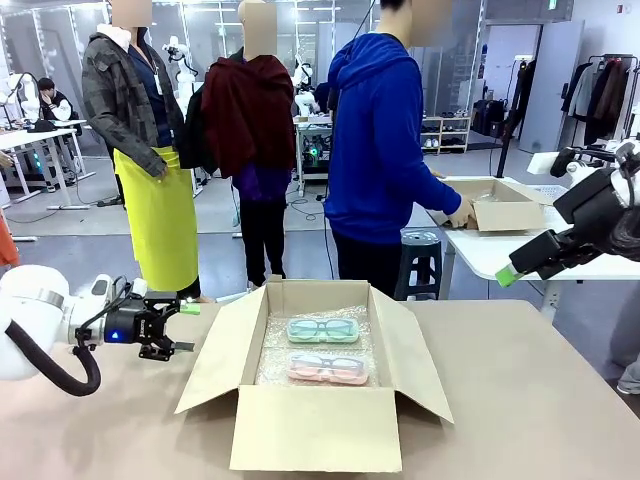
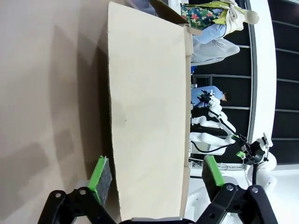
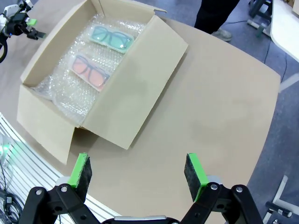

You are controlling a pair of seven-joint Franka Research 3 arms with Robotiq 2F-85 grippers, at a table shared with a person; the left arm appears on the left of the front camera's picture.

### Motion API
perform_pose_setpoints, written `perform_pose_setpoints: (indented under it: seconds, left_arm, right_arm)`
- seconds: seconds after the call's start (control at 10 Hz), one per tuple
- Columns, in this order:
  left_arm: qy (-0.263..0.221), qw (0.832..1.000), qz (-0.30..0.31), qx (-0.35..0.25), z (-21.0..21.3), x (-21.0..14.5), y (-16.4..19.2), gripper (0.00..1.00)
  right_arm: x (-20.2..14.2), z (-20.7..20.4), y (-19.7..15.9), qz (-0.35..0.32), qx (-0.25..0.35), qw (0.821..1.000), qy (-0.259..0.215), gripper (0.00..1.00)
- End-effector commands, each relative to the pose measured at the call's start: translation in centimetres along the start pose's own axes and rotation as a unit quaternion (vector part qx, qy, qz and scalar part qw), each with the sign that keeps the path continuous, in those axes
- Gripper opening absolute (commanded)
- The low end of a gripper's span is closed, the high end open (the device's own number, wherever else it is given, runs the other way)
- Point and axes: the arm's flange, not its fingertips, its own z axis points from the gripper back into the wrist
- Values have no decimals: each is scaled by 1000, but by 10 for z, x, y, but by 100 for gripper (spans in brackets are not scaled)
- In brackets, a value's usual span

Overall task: Pack the glasses set securely to prepare it for shipping.
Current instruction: Position the Package Box on the left side of the table.

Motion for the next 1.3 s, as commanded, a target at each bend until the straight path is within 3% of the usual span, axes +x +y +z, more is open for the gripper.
perform_pose_setpoints:
  seconds: [0.0, 0.3, 0.4, 0.5, 0.6, 0.7, 0.8, 1.2]
  left_arm:
    - [-6, 1000, 5, -9, -13, -5, 9, 100]
    - [16, 999, 24, -12, -24, -14, 12, 100]
    - [21, 999, 30, -26, -23, -14, 11, 59]
    - [19, 998, 41, -31, -21, -12, 10, 40]
    - [18, 998, 46, -33, -18, -11, 11, 0]
    - [21, 998, 48, -35, -16, -11, 11, 34]
    - [20, 998, 52, -39, -14, -9, 10, 0]
    - [60, 991, 80, -90, -4, -6, -1, 0]
  right_arm:
    - [0, 0, -2, 2, -1, 1000, -2, 100]
    - [0, 0, -2, 2, -1, 1000, -2, 100]
    - [0, 0, -2, 2, -1, 1000, -2, 100]
    - [0, 0, -2, 2, -1, 1000, -2, 100]
    - [0, 0, -2, 2, -1, 1000, -2, 100]
    - [0, 0, -2, 2, -1, 1000, -2, 100]
    - [0, 0, -2, 2, -1, 1000, -2, 100]
    - [0, 0, -2, 2, -1, 1000, -2, 100]
